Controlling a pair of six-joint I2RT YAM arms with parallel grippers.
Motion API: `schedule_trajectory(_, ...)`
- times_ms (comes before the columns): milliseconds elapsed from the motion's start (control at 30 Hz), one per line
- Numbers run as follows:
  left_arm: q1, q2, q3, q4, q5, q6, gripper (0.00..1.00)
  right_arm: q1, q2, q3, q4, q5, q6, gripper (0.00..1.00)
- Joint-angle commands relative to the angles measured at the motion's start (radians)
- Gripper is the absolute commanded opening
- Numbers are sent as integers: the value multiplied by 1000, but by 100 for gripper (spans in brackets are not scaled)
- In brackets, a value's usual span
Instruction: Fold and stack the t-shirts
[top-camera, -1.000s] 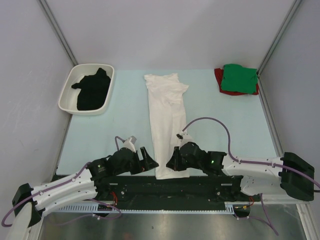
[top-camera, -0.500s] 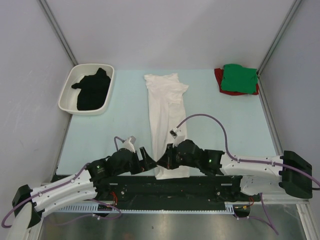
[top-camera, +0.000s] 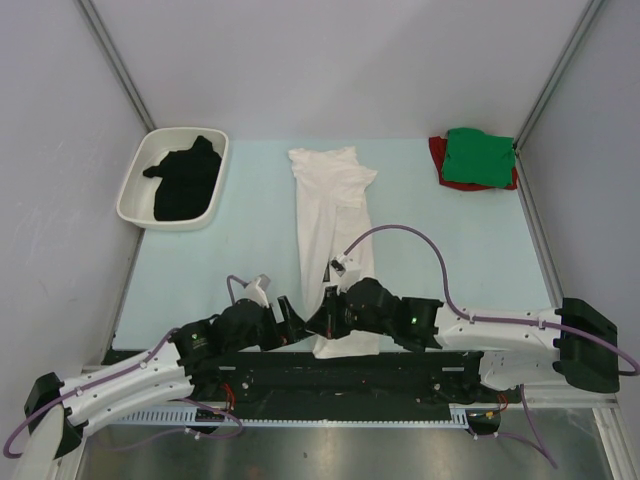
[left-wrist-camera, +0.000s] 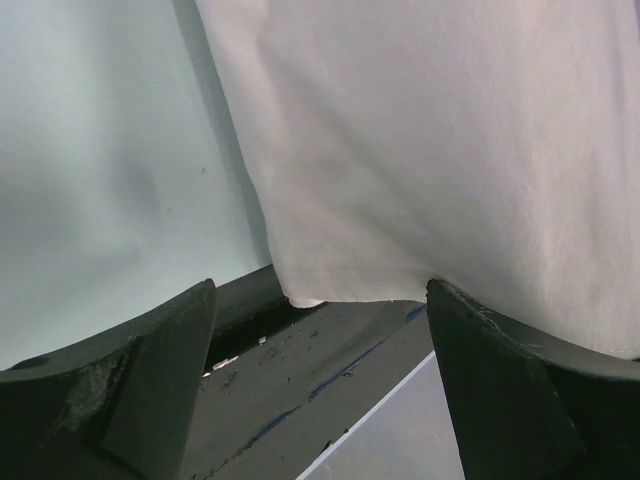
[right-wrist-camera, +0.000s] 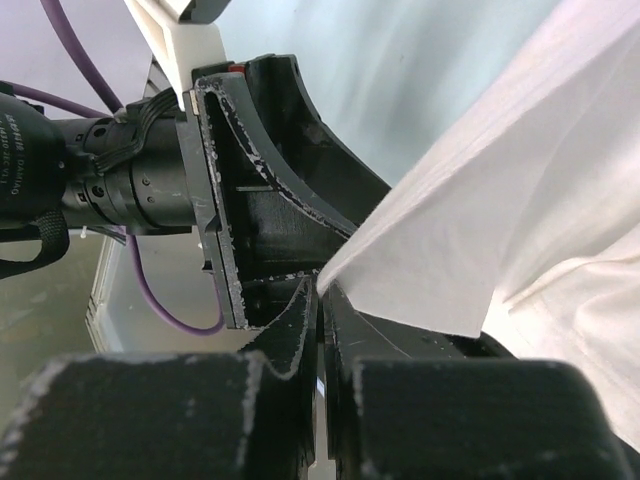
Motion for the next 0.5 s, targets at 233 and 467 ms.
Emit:
schedule_trajectory(233,-6,8,0,20,0,-11,91,63,-44,38,-182,142,-11,0)
schedule_trajectory(467,-6,27,11,31,3,-3,90,77,-63,-10,-259,202,3,0)
